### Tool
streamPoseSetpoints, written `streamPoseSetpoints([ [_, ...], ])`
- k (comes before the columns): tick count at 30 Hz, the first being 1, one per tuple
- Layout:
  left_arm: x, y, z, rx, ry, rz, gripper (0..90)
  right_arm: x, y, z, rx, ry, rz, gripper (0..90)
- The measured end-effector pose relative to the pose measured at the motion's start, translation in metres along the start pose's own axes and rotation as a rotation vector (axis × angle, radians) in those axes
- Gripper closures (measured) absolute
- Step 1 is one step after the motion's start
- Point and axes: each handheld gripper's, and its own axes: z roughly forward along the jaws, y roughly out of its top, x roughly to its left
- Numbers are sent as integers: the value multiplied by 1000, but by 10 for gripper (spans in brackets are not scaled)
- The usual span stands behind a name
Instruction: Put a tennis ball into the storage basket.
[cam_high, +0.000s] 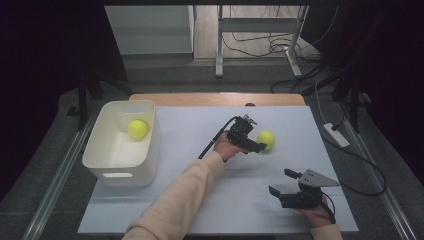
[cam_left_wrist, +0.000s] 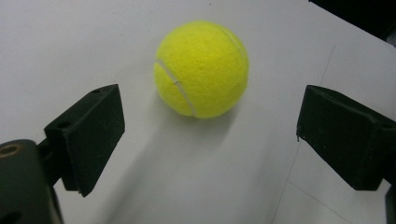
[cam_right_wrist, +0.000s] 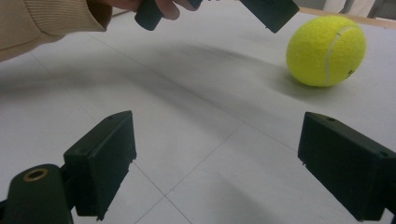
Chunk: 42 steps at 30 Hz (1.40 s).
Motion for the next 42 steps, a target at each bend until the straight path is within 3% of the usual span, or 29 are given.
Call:
streamPoseSetpoints([
  [42, 1, 19, 41, 57, 23, 6, 84, -2, -1, -1, -6, 10, 10, 116],
])
